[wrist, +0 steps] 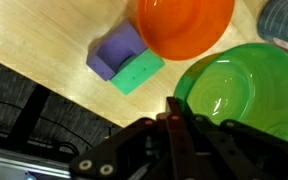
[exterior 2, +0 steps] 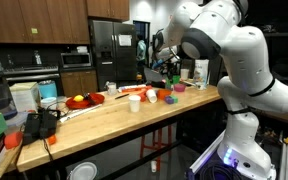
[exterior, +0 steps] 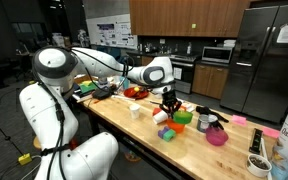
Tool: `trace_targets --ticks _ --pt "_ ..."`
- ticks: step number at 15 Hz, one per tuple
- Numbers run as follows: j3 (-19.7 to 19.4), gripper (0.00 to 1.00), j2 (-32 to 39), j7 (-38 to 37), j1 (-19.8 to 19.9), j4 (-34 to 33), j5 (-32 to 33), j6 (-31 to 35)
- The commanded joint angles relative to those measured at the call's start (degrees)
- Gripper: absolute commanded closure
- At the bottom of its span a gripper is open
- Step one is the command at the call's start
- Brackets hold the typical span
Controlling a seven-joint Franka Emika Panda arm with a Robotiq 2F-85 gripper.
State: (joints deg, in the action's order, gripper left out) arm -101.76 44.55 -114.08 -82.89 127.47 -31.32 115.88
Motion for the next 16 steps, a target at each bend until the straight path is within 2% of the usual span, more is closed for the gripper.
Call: trace_targets --ticks 1,10,16 --pt "3.58 0.99 -3.81 -0.10 2.93 -2.78 0.47 3.91" --pt "13.68 0.99 -12.81 -1.33 7.28 -2.78 0.84 12.30" --pt "20.12 0.99 -19.19 -1.72 12.28 -3.07 3.39 17.05"
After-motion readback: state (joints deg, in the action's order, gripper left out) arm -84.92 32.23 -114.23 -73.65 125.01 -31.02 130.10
